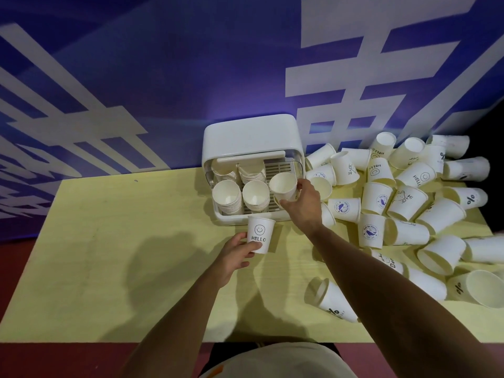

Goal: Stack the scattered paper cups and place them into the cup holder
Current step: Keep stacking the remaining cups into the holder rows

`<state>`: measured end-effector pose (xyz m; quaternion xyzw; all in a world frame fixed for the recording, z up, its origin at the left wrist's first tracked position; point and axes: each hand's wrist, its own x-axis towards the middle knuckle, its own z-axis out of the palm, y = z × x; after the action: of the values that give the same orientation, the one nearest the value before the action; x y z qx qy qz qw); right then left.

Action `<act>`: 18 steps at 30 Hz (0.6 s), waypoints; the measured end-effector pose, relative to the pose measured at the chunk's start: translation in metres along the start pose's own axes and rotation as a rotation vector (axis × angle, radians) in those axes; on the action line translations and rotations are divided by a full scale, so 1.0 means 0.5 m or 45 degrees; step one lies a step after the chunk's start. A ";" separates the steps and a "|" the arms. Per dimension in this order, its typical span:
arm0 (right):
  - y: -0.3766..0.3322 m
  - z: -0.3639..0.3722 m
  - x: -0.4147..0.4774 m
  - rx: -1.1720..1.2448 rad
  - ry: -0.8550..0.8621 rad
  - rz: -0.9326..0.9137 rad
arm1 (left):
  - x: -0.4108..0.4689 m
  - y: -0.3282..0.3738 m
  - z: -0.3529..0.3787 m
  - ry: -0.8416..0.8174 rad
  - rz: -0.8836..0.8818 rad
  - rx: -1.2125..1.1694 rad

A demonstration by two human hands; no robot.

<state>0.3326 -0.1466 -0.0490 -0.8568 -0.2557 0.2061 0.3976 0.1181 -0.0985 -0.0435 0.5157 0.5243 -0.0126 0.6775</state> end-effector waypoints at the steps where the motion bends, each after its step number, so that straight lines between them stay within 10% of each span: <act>1: 0.003 -0.001 -0.003 -0.006 0.007 -0.013 | -0.001 0.001 0.002 -0.002 0.005 0.000; 10: 0.032 -0.039 -0.063 0.098 0.009 -0.033 | -0.008 0.006 0.022 -0.032 0.029 0.022; 18: 0.029 -0.064 -0.108 0.214 -0.421 0.007 | -0.010 0.022 0.066 -0.109 0.083 0.067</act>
<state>0.3123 -0.2054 -0.0328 -0.7756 -0.2970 0.3660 0.4198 0.1449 -0.1193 -0.0349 0.5491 0.4772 -0.0262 0.6856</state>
